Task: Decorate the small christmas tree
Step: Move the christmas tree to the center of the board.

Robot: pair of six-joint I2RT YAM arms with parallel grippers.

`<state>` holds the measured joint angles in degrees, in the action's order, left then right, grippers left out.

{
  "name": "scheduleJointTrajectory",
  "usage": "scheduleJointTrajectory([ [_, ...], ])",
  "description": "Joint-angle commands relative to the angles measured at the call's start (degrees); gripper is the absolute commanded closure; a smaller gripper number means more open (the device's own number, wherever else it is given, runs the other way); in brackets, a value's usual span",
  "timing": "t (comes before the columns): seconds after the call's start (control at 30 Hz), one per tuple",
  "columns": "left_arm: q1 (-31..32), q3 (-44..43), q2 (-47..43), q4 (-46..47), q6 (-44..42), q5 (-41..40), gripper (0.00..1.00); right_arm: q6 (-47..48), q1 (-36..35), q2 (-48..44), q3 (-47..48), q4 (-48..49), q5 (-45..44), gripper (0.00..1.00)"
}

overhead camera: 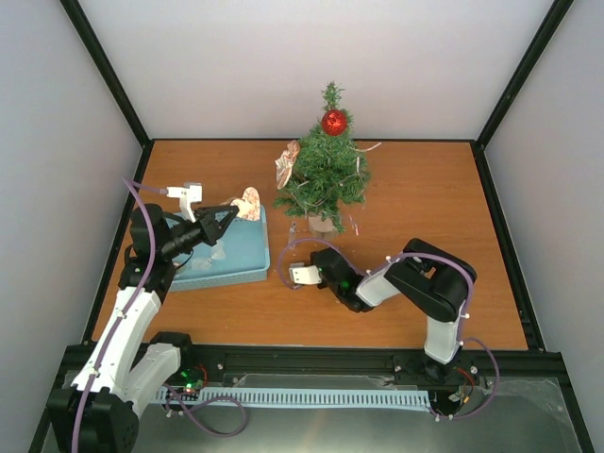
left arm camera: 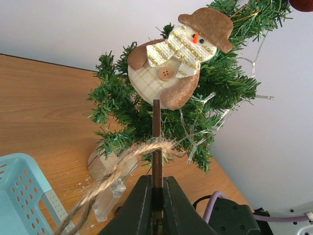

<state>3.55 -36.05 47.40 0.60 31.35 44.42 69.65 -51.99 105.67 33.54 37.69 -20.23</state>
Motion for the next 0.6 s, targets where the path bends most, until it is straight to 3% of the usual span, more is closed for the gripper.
scheduleJointTrajectory([
  [0.0,-0.44,-2.07,-0.44,0.52,-1.14,0.99,0.99,3.77,0.78,3.56,2.88,5.23,1.33,0.97],
  [0.57,-0.53,-2.53,0.08,-1.29,-3.04,0.96,0.99,7.50,4.04,9.93,9.37,8.07,4.93,0.97],
])
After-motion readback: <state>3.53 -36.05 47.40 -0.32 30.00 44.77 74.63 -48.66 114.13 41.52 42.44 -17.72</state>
